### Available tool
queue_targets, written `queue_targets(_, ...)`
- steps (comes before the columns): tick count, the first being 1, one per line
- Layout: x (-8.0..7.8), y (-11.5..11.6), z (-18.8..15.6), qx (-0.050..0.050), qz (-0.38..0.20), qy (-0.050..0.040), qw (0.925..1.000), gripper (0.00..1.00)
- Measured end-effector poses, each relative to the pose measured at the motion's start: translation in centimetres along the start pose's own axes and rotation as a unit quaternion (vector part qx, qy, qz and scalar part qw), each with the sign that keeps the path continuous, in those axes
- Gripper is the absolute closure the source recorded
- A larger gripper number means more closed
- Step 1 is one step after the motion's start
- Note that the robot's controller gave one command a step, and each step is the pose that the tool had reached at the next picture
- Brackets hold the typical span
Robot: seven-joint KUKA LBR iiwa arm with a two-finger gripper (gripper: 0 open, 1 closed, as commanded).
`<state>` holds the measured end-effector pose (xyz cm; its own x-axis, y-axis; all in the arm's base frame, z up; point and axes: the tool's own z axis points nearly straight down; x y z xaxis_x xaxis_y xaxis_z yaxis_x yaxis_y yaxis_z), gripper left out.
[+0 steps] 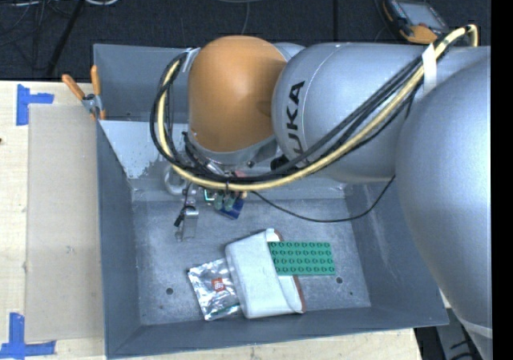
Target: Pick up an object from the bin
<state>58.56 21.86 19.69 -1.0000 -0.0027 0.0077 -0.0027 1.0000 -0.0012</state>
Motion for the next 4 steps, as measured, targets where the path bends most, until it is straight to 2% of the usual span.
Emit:
queue_targets(1,8.5,-8.8,13.2,0.001,-0.102,0.0018,0.9948,0.00)
queue_targets(2,10.1,-8.7,9.8,0.000,0.011,-0.0029,0.9999,0.00)
queue_targets(3,9.1,-6.8,9.8,-0.001,0.139,-0.0035,0.9903,0.00)
queue_targets(4,8.6,-9.6,12.9,-0.001,0.174,-0.0018,0.9847,0.00)
